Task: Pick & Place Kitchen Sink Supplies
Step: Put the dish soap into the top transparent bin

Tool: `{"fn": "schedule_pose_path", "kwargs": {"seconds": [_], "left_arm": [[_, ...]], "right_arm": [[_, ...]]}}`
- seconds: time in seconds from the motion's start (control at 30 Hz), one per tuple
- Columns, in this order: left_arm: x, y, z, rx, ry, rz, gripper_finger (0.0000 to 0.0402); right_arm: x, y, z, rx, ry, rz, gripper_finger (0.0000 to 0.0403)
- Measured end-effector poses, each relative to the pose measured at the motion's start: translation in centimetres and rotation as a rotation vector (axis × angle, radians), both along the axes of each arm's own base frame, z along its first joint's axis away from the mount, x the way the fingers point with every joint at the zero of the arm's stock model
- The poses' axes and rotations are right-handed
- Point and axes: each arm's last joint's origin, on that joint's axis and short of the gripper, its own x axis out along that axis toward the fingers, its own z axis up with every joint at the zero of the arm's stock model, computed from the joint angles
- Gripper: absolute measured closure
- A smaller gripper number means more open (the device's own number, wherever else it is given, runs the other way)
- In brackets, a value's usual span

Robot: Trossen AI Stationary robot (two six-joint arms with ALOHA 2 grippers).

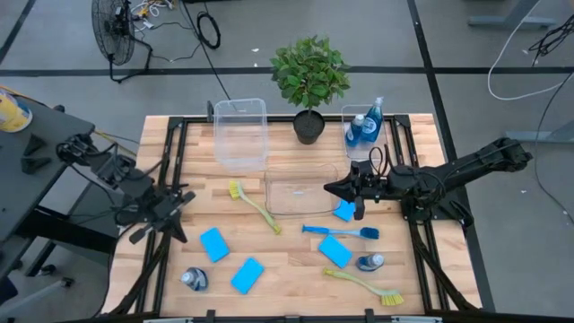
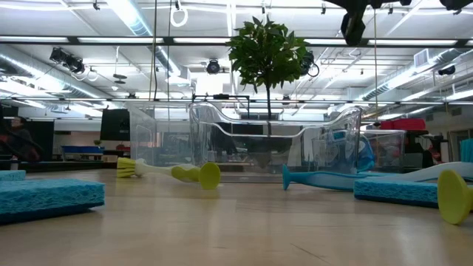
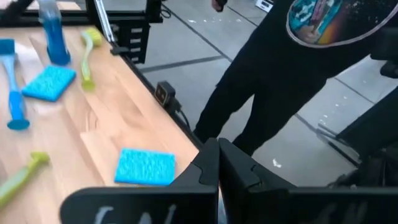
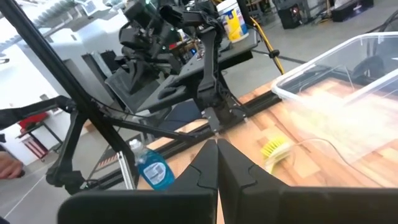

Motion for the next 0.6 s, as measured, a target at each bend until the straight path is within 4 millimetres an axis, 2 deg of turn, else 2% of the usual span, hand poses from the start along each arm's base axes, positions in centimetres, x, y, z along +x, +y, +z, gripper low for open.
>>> {"fn": "schedule_pose_path", "kwargs": {"seconds": [0.2,0.6], "left_arm": [[-0.6,0.2,-2.8,0.018,0.039,-0.002,0.0401],[-0.8,-0.5,-6.7,0.063,0.142,-0.072,0.0401]], "right_arm": [[0.0,0.0,-0.1,-0.001,0.010,0.000,0.0403],[0.0,-0.1,-0.5,0.056,0.049,-0.033,0.0403]]}}
